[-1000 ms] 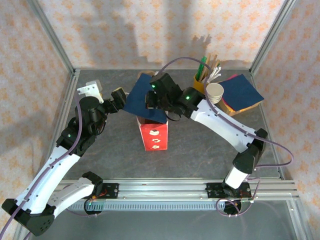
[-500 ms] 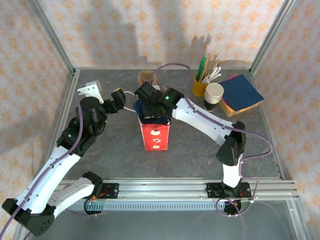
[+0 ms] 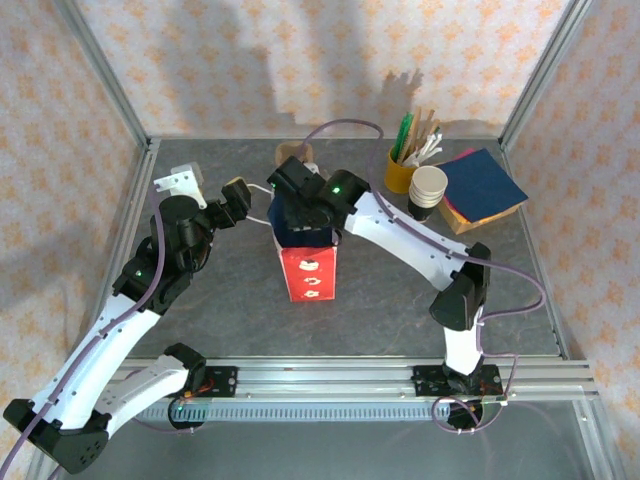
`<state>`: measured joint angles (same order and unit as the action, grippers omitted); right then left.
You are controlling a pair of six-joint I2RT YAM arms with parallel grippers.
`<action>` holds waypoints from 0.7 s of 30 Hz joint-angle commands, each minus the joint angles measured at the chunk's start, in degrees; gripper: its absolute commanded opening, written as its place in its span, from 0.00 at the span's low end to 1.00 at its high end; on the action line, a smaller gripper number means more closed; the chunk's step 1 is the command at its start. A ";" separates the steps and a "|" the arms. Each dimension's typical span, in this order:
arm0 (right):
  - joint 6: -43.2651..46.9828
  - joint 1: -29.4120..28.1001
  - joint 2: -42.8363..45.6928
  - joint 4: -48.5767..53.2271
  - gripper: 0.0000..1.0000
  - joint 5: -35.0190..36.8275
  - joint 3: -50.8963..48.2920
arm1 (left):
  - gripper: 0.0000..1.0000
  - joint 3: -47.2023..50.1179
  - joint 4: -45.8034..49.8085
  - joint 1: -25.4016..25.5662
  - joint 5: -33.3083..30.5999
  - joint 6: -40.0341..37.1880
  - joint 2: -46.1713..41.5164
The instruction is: Pack the takeout coffee
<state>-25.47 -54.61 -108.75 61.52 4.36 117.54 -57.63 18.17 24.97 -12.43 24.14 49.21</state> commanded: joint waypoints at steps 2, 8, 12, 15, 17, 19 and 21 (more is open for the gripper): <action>1.14 -0.27 4.16 -1.48 0.29 3.02 4.72 | 0.95 0.58 -0.90 -0.54 -0.21 0.20 -0.78; 3.10 -0.28 7.18 -10.59 0.29 0.74 2.16 | 0.95 0.85 -0.87 -0.56 -0.10 0.29 -1.05; 3.15 -0.08 6.80 -12.38 0.29 -1.28 2.49 | 0.95 0.85 -0.75 -0.54 -0.23 0.29 -1.22; 3.67 0.89 6.94 -12.89 0.28 -3.63 2.74 | 0.95 0.97 -0.84 -0.54 -0.13 0.30 -1.31; 4.36 2.03 7.85 -13.26 0.28 -4.06 2.94 | 0.95 1.20 -1.18 -0.58 -0.01 0.38 -1.31; 5.14 4.19 9.14 -13.16 0.28 -3.65 3.43 | 0.95 1.38 -1.54 -0.54 0.21 0.55 -1.09; 6.43 7.19 11.21 -13.31 0.30 -2.50 3.49 | 0.95 1.38 -1.69 -0.56 0.40 0.64 -0.81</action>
<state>-21.54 -51.20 -102.02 49.74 0.64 120.22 -56.88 18.13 24.97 -12.38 24.16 48.62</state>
